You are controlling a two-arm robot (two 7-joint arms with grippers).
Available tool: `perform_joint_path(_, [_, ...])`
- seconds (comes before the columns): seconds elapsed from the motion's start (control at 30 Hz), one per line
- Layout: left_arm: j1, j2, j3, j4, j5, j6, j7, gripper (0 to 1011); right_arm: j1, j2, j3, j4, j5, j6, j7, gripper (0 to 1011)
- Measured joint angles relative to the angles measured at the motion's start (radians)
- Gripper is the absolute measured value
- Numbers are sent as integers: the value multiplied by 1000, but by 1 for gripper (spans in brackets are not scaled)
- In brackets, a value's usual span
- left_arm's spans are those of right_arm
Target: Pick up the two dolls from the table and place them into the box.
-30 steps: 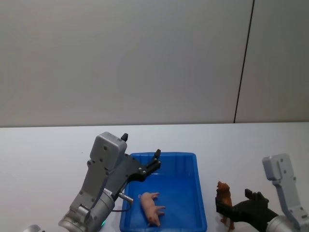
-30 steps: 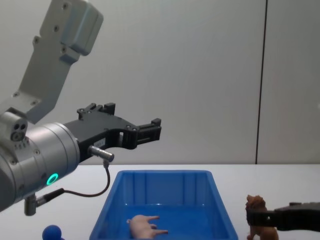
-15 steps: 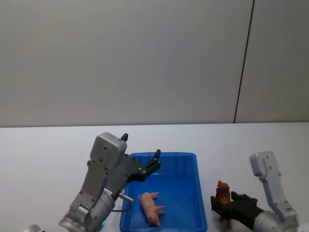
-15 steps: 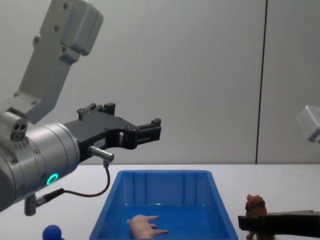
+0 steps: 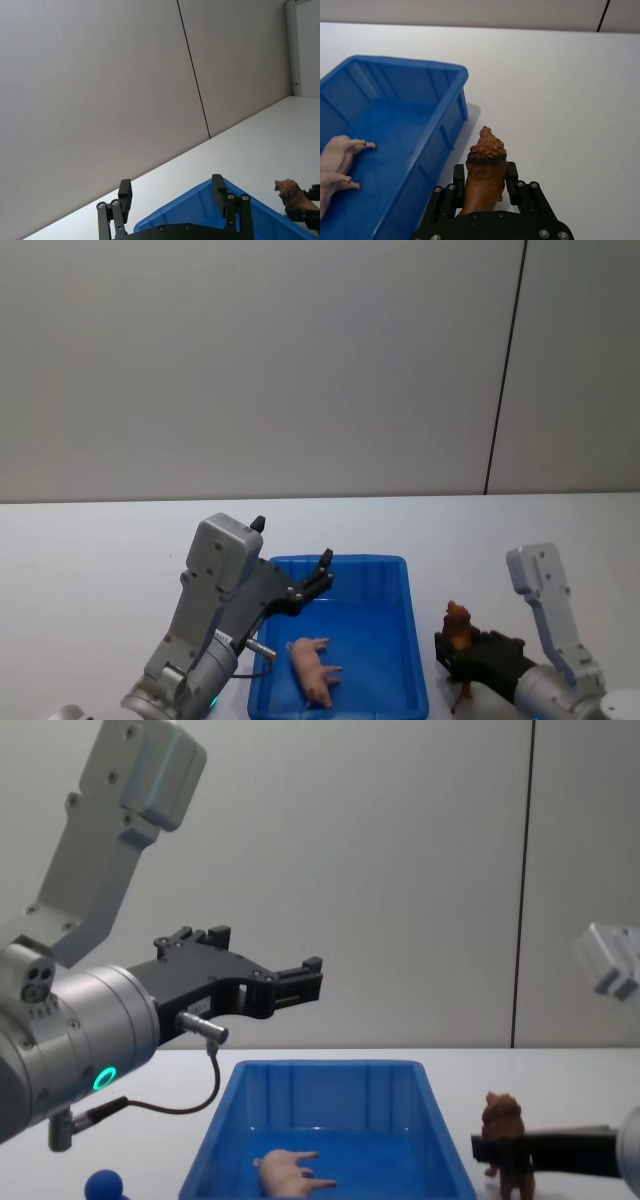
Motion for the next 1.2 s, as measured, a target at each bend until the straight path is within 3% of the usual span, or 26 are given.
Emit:
perform_joint_path(0.37, [0,0,0,0,0,0,0,1002,-11,1,-10,-71,-43,-60,-6,473])
perform_joint_path(0.63, [0,0,0,0,0,0,0,1002,-12,-2,-23,-138,-64,-96,40,473])
perform_joint_path(1.0, [0,0,0,0,0,0,0,1002,19,-33,-46,-151,-62,-71,115,476])
perform_joint_path(1.2, [0,0,0,0,0,0,0,1001,43,-57,-60,-107,-59,-46,137,643])
